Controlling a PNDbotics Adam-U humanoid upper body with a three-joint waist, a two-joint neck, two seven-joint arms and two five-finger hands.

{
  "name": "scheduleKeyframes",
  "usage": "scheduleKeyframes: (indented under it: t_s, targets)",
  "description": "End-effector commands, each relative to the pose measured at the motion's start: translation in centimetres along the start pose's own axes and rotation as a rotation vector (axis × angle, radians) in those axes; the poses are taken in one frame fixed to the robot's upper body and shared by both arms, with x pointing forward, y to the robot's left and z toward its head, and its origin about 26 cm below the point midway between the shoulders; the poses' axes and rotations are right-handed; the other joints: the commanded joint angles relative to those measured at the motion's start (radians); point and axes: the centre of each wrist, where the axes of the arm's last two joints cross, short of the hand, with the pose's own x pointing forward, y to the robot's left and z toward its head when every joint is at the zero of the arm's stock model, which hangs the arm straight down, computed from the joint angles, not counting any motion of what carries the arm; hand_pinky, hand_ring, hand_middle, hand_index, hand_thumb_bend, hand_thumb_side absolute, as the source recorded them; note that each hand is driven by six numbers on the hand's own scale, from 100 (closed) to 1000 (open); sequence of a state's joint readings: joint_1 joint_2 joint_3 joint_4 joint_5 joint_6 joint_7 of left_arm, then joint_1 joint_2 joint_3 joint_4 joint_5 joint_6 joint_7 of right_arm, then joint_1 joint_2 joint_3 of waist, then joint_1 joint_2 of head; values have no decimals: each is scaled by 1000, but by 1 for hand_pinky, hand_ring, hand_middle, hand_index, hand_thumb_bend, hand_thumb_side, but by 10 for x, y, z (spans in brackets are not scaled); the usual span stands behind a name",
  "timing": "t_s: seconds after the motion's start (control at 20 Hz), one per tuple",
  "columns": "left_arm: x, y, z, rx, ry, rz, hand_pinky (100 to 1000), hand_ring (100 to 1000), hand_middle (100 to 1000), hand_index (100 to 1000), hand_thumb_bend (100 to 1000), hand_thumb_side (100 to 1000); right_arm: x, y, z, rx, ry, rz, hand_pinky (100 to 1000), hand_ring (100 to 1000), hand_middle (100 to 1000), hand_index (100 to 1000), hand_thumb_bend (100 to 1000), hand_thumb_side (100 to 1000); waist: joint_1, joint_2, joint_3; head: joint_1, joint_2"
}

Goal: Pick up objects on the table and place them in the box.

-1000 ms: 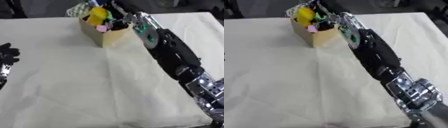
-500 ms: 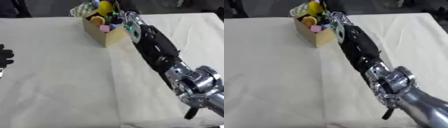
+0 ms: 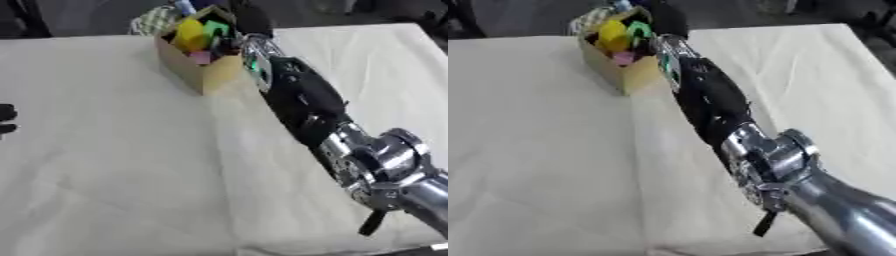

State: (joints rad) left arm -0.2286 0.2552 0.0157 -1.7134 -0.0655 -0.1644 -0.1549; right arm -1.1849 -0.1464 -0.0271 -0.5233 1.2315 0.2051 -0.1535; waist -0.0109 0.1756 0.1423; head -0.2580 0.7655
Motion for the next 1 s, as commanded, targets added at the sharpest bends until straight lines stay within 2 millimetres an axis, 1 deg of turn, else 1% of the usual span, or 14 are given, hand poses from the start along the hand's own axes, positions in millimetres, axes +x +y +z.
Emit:
scheduleKeyframes:
  t_s: [0.05,0.15,0.35,0.5,0.6,0.65,0.8,0.85,0.9,1.0]
  targets:
    - [4,4,-2,-4,-13,-15,785,794,724,899,223,681,-2,-34,-10,-49,-39,43,726,787,906,1000,158,430,13,-30,-4,-2,5]
    - [3,5,-1,-1,-8,-17,785,794,724,899,224,682,-5,-47,-12,-67,-65,35,717,787,904,1000,109,372,13,-35,-13,7,5]
    - [0,8,4,14,9,-25,785,796,725,899,222,689,-23,-85,-11,-150,-170,-57,695,775,879,1000,100,272,11,-42,-50,47,5]
    - [-1,11,7,37,21,-31,784,797,726,898,223,691,-51,-110,4,-225,-243,-162,675,755,834,1000,100,232,7,-44,-84,81,5]
    - [-2,14,8,52,28,-38,784,798,727,898,222,691,-71,-119,21,-265,-264,-255,652,736,808,981,100,249,5,-43,-106,107,5]
    - [-2,15,9,60,31,-41,784,798,727,897,220,690,-79,-122,30,-278,-271,-306,642,725,798,973,100,267,4,-42,-114,116,5]
    - [-3,19,11,92,41,-48,783,798,728,896,215,692,-100,-116,64,-290,-276,-479,611,692,765,934,100,334,1,-35,-143,155,5]
    - [-3,19,12,100,44,-50,783,798,728,896,212,693,-105,-112,75,-290,-275,-539,606,688,759,929,100,351,0,-34,-151,165,5]
    - [-3,20,13,108,47,-51,783,798,728,896,207,696,-108,-105,85,-286,-281,-612,599,673,737,923,100,425,-1,-31,-159,177,5]
    - [-4,22,14,124,53,-53,782,798,728,895,204,698,-113,-91,104,-283,-297,-753,595,668,724,906,100,477,-2,-26,-175,197,5]
